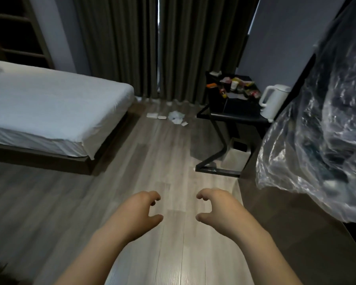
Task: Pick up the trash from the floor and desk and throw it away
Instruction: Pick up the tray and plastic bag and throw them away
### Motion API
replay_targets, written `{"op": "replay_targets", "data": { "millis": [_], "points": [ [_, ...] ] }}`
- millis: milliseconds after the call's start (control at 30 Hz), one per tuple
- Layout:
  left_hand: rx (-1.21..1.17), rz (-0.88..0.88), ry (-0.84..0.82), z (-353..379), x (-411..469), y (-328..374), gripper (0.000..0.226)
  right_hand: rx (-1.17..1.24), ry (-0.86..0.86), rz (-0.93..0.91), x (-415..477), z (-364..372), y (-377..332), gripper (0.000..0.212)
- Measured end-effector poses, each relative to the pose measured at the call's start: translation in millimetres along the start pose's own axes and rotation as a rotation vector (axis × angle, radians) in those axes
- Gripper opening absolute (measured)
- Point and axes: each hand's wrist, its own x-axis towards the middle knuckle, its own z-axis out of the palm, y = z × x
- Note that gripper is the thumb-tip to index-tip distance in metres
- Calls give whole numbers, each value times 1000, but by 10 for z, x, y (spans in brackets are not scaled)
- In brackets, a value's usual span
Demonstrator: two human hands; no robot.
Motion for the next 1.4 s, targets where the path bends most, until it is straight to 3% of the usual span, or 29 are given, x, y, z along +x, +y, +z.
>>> {"op": "replay_targets", "data": {
  "millis": [367,900,1400],
  "points": [
    [-33,-89,21,-545,1357,-429,53,-58,-50,-76,1661,-292,-182,52],
    [47,27,59,-2202,3759,-1626,54,-23,44,-64,4413,-812,-1371,52],
    [142,66,136,-3206,6244,-1873,53,-36,150,-189,7079,-1620,-1486,49]
  ]
}}
